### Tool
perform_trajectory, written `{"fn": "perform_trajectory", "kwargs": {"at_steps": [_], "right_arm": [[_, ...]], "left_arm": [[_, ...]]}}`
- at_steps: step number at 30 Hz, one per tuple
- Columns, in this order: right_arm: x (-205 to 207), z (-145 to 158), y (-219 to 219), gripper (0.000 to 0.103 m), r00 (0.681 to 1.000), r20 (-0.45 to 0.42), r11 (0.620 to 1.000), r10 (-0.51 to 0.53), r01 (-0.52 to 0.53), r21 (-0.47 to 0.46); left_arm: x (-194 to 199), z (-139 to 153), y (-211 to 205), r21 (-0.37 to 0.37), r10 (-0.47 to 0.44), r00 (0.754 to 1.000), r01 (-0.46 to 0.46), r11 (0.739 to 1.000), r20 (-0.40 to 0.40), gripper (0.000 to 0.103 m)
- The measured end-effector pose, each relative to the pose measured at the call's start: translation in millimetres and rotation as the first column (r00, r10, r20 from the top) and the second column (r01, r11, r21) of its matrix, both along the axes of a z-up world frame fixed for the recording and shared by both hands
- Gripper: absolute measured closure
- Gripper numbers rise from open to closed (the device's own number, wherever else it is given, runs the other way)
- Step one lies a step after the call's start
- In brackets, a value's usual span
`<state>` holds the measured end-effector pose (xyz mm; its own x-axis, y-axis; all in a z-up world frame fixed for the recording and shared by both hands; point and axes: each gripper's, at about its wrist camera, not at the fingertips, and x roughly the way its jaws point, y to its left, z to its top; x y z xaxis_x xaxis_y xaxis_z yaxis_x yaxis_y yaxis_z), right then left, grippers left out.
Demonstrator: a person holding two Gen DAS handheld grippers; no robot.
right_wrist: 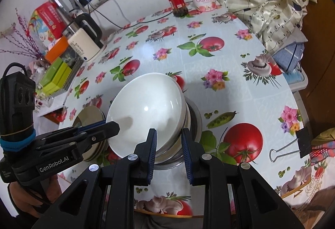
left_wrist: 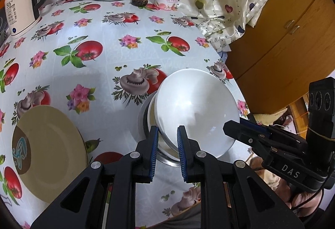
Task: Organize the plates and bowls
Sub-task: 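Carry the second white bowl and lower it onto the bowl stack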
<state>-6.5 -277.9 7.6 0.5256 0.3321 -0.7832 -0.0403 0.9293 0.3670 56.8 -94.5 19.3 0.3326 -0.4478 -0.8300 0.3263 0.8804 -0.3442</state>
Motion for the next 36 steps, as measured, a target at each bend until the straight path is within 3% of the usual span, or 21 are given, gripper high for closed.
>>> {"fn": "perform_trajectory", "kwargs": {"at_steps": [16, 36], "right_arm": [[6.6, -11.0, 1.8, 0.078, 0.999, -0.039, 1.000, 0.015, -0.016, -0.005], [9.7, -2.4, -5.2, 0.074, 1.000, 0.009, 1.000, 0.010, -0.010, -0.016]], "left_arm": [[2.9, -12.1, 0.8, 0.003, 0.006, 0.999, -0.006, 1.000, -0.037, 0.084], [0.3, -7.2, 6.5, -0.044, 0.019, 1.000, -0.018, 0.999, 0.009, 0.084]]}}
